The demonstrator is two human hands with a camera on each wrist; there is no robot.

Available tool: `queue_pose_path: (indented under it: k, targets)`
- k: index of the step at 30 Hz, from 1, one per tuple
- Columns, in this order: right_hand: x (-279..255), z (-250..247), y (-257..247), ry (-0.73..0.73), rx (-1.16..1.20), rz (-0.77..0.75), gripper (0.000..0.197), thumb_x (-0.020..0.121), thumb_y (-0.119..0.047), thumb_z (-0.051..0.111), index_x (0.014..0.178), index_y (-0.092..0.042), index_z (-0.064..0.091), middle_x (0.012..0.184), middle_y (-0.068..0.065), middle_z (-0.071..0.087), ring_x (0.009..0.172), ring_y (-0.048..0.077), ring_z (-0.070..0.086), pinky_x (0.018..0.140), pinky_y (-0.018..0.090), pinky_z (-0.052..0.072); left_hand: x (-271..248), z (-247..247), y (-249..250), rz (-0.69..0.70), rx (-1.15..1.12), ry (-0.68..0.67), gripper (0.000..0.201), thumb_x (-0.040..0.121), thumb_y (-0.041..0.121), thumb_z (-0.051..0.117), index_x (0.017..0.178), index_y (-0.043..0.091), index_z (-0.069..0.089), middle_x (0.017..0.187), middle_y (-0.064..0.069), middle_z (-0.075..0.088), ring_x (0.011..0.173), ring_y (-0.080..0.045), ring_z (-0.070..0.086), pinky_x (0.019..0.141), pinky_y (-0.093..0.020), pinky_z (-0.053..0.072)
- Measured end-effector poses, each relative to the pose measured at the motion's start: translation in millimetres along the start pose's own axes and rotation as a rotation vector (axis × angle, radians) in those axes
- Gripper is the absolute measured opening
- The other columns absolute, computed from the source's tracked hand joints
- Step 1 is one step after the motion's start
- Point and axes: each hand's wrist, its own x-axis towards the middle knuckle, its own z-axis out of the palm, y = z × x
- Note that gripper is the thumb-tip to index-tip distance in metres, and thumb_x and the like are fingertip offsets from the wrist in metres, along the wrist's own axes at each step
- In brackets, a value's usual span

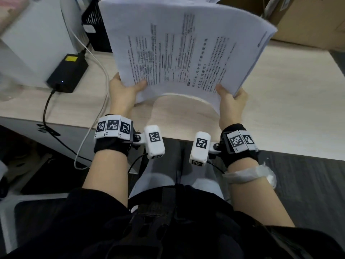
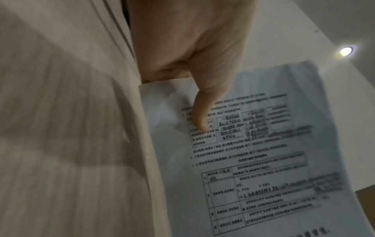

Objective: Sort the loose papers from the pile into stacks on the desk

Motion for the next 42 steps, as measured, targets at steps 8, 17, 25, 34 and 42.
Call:
queue_pose_path:
  k: [8,17,25,34,42]
  targets:
    - [0.4,2.9,7.1,-0.035,-0.015,0.069,0.014,0.084,0.002,0.063,0.090,-0.011,0.062,0.084,-0.004,0.066,0.079,0.009,0.064,0.071,0.016,0.054,-2.7,0.6,-10.0,-0.024,0.123,-0.064,0.040,0.072,0.002,0.077,0.110,0.004,0.064,0.108,-0.007,0.068,0.094,-0.012,0.065,0.080,-0.021,0.056]
    - [16.2,27.4,-13.6,-0.039,-0.003,0.043,0.002,0.083,0.007,0.061,0.083,0.005,0.060,0.075,-0.001,0.060,0.070,0.010,0.058,0.067,0.019,0.050,14.2,-18.6,28.7,0.238,-0.090,0.253,0.032,0.063,0.014,0.084,0.080,0.023,0.059,0.084,0.005,0.067,0.077,-0.006,0.064,0.073,-0.021,0.055]
    - [19.0,76.8,-27.5,-0.166,0.110,0.230,0.015,0.085,0.005,0.062,0.093,-0.007,0.059,0.089,-0.002,0.065,0.081,0.011,0.062,0.075,0.019,0.051,26.1,-23.4,58.0,0.110,-0.474,0.121,0.047,0.077,0.002,0.073,0.119,0.008,0.053,0.111,-0.006,0.068,0.100,-0.020,0.068,0.076,-0.033,0.058]
    - [24.5,133.8,-44.4,-0.358,0.048,0.190,0.013,0.086,0.001,0.063,0.087,-0.010,0.056,0.093,0.001,0.065,0.088,0.014,0.064,0.086,0.027,0.055,35.5,-0.1,69.4,-0.096,-0.049,-0.145,0.030,0.091,0.023,0.061,0.118,0.013,0.055,0.087,0.010,0.066,0.050,-0.004,0.065,0.043,-0.017,0.049]
    - [48.5,159.4,-42.7,-0.462,-0.082,0.069,0.015,0.091,-0.008,0.058,0.104,-0.003,0.063,0.087,0.009,0.070,0.068,0.015,0.068,0.065,0.027,0.058,77.2,-17.6,85.0,0.145,0.001,0.131,0.014,0.100,0.025,0.043,0.113,0.023,0.039,0.108,0.009,0.052,0.092,-0.008,0.060,0.051,-0.023,0.057]
